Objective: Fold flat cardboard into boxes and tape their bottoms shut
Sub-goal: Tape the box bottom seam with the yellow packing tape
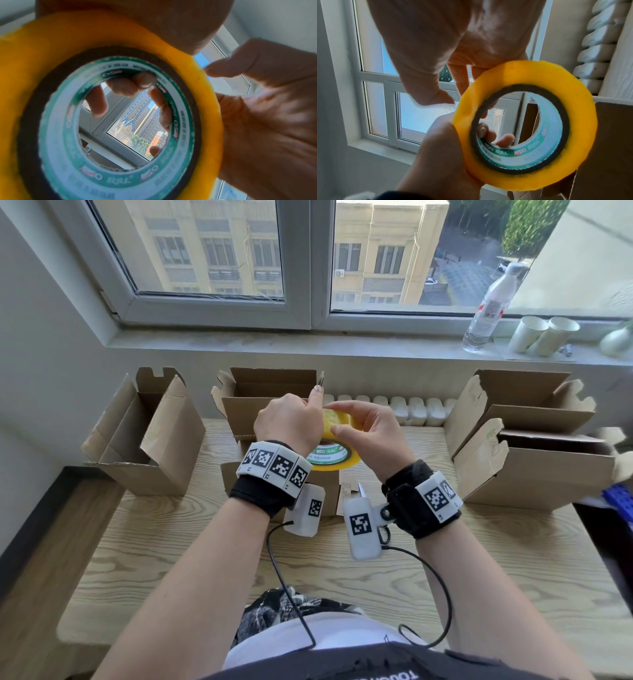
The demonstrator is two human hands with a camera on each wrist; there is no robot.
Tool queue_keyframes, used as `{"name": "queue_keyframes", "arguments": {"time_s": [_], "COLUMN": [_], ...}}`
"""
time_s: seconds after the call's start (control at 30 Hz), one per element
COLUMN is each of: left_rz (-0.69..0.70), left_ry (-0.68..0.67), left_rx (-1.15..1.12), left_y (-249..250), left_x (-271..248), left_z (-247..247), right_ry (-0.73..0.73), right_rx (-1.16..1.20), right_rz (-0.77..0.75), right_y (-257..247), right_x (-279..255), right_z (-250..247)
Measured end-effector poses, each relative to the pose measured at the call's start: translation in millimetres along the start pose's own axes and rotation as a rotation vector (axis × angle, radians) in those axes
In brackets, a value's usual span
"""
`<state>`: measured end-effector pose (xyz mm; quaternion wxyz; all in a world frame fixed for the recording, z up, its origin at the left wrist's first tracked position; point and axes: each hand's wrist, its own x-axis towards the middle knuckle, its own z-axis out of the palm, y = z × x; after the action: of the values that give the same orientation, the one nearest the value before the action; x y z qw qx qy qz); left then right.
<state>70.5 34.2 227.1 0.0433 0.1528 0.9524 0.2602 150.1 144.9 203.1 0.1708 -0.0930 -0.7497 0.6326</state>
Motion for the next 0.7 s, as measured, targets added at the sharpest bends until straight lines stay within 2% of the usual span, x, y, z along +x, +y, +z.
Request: {"name": "queue_keyframes", "arguments": {"time_s": [0.3,0.4,0.57,0.7], "left_rz": [-0.04,-0.031,-0.02,-0.015], "left_ry": [0.007,0.017,0.049,0.068], "left_rx": [-0.045,-0.027,0.004,0.026], "left_y": [-4,-3,-4,-5], "left_x": [8,6,4,3], "left_z": [-2,-3,-5,-4], "right_ry": [0.092,0.085,0.026,-0.114], "right_rx": [-0.114,-0.163,-0.365,-0.543], "right_rz": [-0.116,-0.105,-0.101,-0.094], "right_y": [2,1,-3,-10], "right_x": [0,0,-2,-3], "right_z": [6,5,4,4]}}
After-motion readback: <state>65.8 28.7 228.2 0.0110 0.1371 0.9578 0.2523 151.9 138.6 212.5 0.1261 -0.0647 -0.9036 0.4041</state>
